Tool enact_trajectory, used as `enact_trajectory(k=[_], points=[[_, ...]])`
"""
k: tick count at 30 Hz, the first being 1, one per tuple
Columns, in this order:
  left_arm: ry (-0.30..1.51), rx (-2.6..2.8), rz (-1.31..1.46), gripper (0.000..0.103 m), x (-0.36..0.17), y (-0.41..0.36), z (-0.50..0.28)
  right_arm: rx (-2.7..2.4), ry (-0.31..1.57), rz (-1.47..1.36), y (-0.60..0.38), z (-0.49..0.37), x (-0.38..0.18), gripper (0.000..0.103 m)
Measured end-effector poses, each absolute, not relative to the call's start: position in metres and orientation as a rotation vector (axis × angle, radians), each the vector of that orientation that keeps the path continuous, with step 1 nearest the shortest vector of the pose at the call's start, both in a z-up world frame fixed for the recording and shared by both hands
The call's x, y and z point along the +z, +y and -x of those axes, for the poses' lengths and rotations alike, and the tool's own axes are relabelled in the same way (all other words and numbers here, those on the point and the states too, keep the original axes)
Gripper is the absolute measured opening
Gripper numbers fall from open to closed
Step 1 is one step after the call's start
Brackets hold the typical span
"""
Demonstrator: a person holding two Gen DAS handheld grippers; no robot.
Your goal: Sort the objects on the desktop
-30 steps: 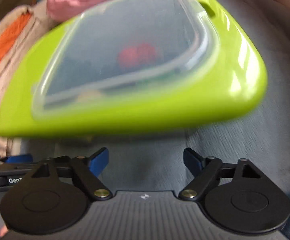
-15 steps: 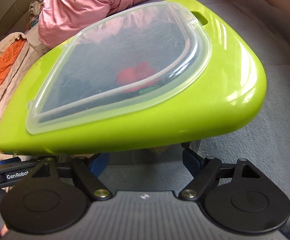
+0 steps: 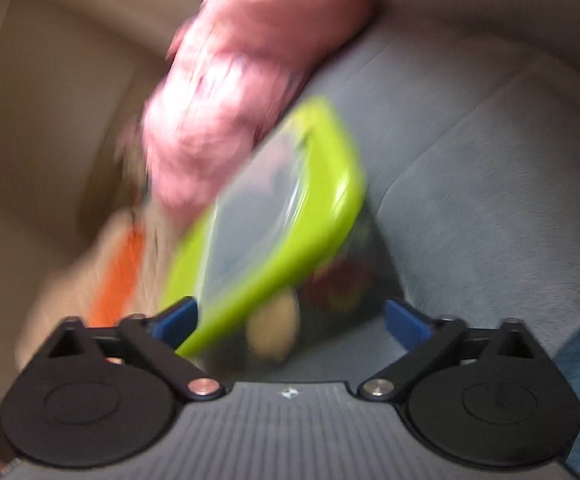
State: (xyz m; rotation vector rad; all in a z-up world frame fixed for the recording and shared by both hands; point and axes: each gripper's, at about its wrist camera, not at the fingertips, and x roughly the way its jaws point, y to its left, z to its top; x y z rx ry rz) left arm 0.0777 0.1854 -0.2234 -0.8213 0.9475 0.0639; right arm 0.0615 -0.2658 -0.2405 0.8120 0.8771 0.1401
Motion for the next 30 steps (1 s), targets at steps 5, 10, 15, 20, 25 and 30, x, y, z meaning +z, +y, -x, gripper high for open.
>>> enact_trajectory(k=[5, 10, 15, 20, 25, 30], points=[[1.013, 0.108, 0.7, 0.103, -0.226, 0.179, -0.133, 0.105, 0.769, -1.005, -0.299, -0.058, -0.24, 0.061], [0.987, 0.068, 0.546, 0.103, -0.216, 0.136, -0.159, 0.04, 0.753, -0.953, -0.293, -0.065, -0.235, 0.04], [0.972, 0.008, 0.523, 0.103, -0.209, 0.117, -0.17, 0.064, 0.752, -0.911, -0.296, -0.07, -0.233, 0.04], [0.958, 0.012, 0.51, 0.103, -0.21, 0.118, -0.175, 0.073, 0.708, -0.875, -0.293, -0.069, -0.23, 0.04], [0.954, 0.022, 0.488, 0.103, -0.213, 0.115, -0.178, 0.074, 0.707, -0.87, -0.294, -0.073, -0.233, 0.04], [0.984, 0.021, 0.508, 0.103, -0.213, 0.119, -0.172, 0.058, 0.696, -0.818, -0.289, -0.076, -0.228, 0.041]])
